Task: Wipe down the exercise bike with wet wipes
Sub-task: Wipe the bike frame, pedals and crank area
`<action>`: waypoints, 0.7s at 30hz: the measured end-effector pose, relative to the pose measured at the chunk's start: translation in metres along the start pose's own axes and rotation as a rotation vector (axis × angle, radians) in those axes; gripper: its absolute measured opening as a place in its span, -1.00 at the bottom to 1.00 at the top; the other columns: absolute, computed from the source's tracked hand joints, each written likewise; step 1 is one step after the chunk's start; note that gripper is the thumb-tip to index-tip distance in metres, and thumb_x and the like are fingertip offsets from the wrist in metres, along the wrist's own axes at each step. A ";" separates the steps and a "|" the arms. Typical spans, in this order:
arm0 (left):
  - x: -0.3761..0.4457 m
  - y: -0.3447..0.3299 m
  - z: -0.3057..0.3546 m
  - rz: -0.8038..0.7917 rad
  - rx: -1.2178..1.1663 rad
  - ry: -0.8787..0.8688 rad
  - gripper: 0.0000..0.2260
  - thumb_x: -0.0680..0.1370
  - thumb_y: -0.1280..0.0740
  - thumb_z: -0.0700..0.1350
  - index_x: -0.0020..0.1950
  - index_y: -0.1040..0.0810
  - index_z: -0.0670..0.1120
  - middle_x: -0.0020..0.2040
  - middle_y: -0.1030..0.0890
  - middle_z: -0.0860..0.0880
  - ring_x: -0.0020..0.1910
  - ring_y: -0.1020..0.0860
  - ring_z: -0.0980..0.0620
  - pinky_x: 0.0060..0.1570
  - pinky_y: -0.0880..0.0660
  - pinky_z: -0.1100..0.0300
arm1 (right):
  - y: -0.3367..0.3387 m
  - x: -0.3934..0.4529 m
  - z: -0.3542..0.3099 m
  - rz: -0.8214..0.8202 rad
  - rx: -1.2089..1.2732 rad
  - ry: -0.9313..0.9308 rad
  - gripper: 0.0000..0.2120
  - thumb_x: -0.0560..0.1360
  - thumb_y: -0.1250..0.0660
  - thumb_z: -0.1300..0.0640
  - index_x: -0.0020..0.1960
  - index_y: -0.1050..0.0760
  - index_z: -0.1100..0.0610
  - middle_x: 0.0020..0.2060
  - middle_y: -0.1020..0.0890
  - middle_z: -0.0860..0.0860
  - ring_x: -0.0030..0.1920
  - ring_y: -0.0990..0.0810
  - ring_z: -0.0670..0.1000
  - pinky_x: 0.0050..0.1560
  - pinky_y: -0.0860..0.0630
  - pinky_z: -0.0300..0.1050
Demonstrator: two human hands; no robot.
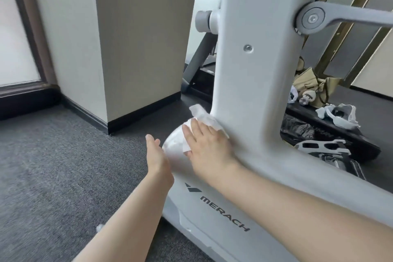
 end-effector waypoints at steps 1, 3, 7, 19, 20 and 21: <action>-0.002 0.001 0.003 0.002 -0.011 0.016 -0.47 0.63 -0.01 0.23 0.51 -0.31 0.00 0.53 -0.27 -0.03 0.49 -0.26 -0.03 0.44 -0.18 0.01 | -0.007 0.002 -0.016 -0.065 0.013 0.021 -0.40 0.66 0.09 -0.11 0.56 0.12 0.21 0.51 -0.09 0.19 0.42 -0.29 0.12 0.16 -0.35 -0.04; -0.009 0.001 0.007 -0.016 -0.052 0.044 -0.49 0.64 -0.02 0.22 0.50 -0.31 -0.01 0.49 -0.33 -0.01 0.42 -0.36 -0.04 0.24 -0.31 0.07 | -0.010 0.021 -0.037 -0.133 -0.010 0.026 -0.42 0.66 0.05 -0.11 0.56 0.07 0.16 0.53 -0.06 0.18 0.48 -0.20 0.14 0.24 -0.32 -0.01; -0.010 0.000 0.008 -0.065 -0.127 0.061 -0.52 0.64 -0.06 0.19 0.45 -0.37 -0.06 0.34 -0.50 -0.01 0.11 -0.52 -0.04 0.07 -0.38 0.08 | -0.014 0.052 -0.058 -0.193 -0.128 0.063 -0.48 0.56 -0.13 -0.09 0.46 -0.22 0.11 0.34 -0.38 0.08 0.36 -0.29 0.12 0.30 -0.28 -0.01; 0.005 0.004 0.008 -0.121 0.078 -0.020 -0.57 0.66 -0.06 0.13 0.35 -0.48 -0.09 0.29 -0.53 0.02 0.25 -0.44 0.06 0.17 -0.28 0.17 | -0.019 0.046 -0.051 -0.087 -0.160 0.004 -0.54 0.59 -0.02 -0.04 0.39 -0.30 0.17 0.24 -0.47 0.14 0.27 -0.38 0.21 0.30 -0.27 0.07; 0.004 0.003 0.007 -0.115 0.100 -0.044 -0.61 0.65 -0.10 0.13 0.28 -0.53 -0.07 0.22 -0.57 0.01 0.20 -0.48 0.05 0.18 -0.32 0.16 | -0.024 0.040 -0.059 -0.076 -0.180 0.046 -0.52 0.56 -0.06 -0.03 0.40 -0.30 0.17 0.23 -0.47 0.13 0.29 -0.36 0.21 0.35 -0.23 0.09; 0.006 0.002 0.004 -0.104 0.134 -0.068 -0.63 0.63 -0.13 0.13 0.26 -0.55 -0.06 0.19 -0.60 -0.01 0.20 -0.51 0.02 0.24 -0.35 0.12 | -0.028 0.032 -0.065 -0.055 -0.198 0.104 -0.48 0.54 -0.08 -0.02 0.44 -0.25 0.18 0.29 -0.42 0.16 0.35 -0.30 0.24 0.39 -0.17 0.12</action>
Point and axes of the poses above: each hand's wrist, its own x-axis towards the middle knuckle, its own y-axis out of the back of the hand, z = x × y, the point moved 3 cm from there along x, towards the middle knuckle
